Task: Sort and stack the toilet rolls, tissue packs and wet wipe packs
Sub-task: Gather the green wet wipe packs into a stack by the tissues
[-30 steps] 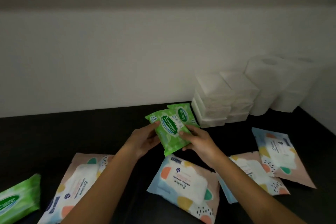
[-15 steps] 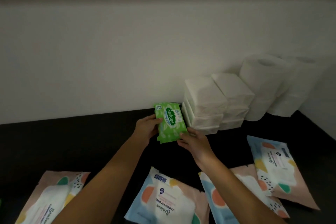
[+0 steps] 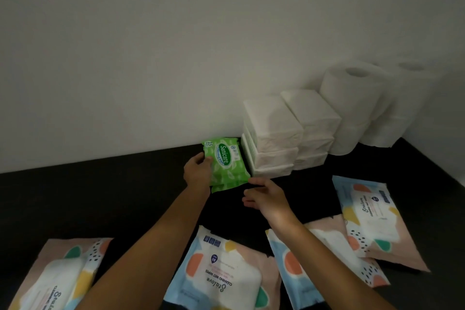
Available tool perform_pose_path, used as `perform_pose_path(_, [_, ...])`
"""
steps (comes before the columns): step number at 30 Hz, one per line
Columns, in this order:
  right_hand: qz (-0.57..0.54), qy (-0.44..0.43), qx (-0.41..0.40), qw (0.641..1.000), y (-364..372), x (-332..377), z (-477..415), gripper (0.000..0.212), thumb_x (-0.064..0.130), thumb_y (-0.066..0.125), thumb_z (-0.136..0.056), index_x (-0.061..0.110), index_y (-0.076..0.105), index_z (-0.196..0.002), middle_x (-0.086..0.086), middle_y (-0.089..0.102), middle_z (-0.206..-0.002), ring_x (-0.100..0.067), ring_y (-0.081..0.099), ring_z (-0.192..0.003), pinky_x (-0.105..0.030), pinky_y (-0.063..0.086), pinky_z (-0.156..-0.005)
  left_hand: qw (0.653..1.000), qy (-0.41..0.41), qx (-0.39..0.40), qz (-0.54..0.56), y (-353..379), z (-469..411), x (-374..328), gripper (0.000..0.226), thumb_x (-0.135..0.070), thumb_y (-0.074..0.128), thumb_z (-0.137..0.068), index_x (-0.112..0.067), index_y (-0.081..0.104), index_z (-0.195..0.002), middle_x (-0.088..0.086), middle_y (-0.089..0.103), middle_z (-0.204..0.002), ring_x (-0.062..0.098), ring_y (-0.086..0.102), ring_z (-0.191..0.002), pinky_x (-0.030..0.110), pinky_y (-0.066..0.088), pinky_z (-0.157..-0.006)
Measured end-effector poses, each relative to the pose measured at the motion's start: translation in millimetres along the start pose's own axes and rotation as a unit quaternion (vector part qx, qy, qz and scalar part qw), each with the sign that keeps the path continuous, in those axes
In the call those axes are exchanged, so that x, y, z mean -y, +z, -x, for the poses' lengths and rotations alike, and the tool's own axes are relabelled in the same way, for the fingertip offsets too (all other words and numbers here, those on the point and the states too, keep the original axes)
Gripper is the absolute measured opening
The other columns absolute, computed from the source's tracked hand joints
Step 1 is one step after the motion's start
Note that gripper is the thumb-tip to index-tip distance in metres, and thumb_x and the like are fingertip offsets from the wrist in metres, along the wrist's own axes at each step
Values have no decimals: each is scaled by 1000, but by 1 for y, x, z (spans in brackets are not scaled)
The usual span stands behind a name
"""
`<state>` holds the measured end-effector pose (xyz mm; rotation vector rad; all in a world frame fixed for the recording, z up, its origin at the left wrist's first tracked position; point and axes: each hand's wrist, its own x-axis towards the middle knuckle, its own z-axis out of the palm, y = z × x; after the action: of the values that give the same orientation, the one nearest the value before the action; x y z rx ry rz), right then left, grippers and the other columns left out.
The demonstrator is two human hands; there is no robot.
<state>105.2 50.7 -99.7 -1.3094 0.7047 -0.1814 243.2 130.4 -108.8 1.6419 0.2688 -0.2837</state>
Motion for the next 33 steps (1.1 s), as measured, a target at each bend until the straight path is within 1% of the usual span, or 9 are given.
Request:
perform_pose_path(6, [-8, -10, 0, 1000, -2, -1, 1, 20, -7, 52, -86, 4, 54, -103, -6, 53, -75, -15, 55, -64, -16, 52, -56, 1000, 5, 0, -31, 1, 5, 0, 38, -15, 55, -91, -6, 53, -127, 15, 59, -125, 28, 58, -112, 34, 48, -90])
perform_pose_path(13, [20, -24, 10, 999, 3, 6, 10, 17, -5, 53, -86, 7, 53, -98, -6, 53, -75, -15, 56, -64, -16, 52, -57, 996, 23, 39, -75, -22, 16, -7, 41, -19, 55, -91, -4, 52, -129, 16, 58, -129, 30, 55, -117, 40, 43, -103])
perform_pose_path(15, [32, -28, 14, 999, 8, 9, 16, 18, -5, 53, -86, 7, 53, -99, -6, 54, -76, -15, 57, -64, -17, 52, -58, 996, 19, 51, -69, -37, 22, -11, 42, -21, 54, -92, -6, 50, -131, 13, 57, -128, 25, 59, -106, 36, 47, -98])
perform_pose_path(16, [37, -32, 17, 999, 12, 10, 19, 18, -5, 53, -86, 7, 54, -100, -6, 54, -76, -15, 57, -64, -19, 52, -60, 996, 17, 58, -60, -45, 27, -13, 42, -21, 53, -92, -8, 49, -132, 12, 58, -126, 19, 60, -94, 31, 50, -88])
perform_pose_path(19, [50, -43, 31, 997, 29, 14, 31, 21, -5, 53, -86, 5, 54, -105, -6, 55, -76, -16, 57, -64, -22, 51, -64, 996, 28, 65, -48, -78, 42, -19, 41, -20, 51, -93, -11, 48, -133, 9, 59, -117, 11, 55, -82, 20, 46, -72])
perform_pose_path(23, [84, -60, 65, 993, 63, 18, 51, 28, -5, 53, -86, 0, 54, -114, -10, 55, -85, -15, 57, -65, -24, 51, -66, 995, 43, 76, -49, -133, 60, -30, 37, -16, 49, -93, -15, 50, -131, 4, 57, -112, 13, 57, -92, 25, 49, -80])
perform_pose_path(26, [111, -72, 102, 986, 97, 15, 65, 30, -4, 53, -87, -2, 52, -116, -6, 53, -81, -15, 56, -65, -24, 50, -67, 995, 50, 72, -38, -181, 71, -34, 34, -10, 52, -92, -14, 55, -125, 7, 60, -108, 12, 60, -82, 26, 50, -78])
perform_pose_path(30, [157, -79, 152, 973, 152, 6, 83, 28, 5, 57, -87, 8, 55, -116, -6, 57, -94, -16, 61, -79, -27, 54, -75, 991, 108, 32, -68, -256, 84, -29, 29, -12, 54, -91, -18, 58, -119, 2, 62, -103, 10, 60, -85, 22, 51, -77])
perform_pose_path(33, [190, -78, 192, 960, 198, -3, 98, 26, 11, 58, -87, 15, 56, -113, -1, 58, -95, -12, 63, -80, -21, 53, -68, 990, 115, -7, -80, -312, 89, -23, 29, -14, 54, -91, -21, 58, -118, -1, 61, -105, 13, 60, -93, 27, 50, -82])
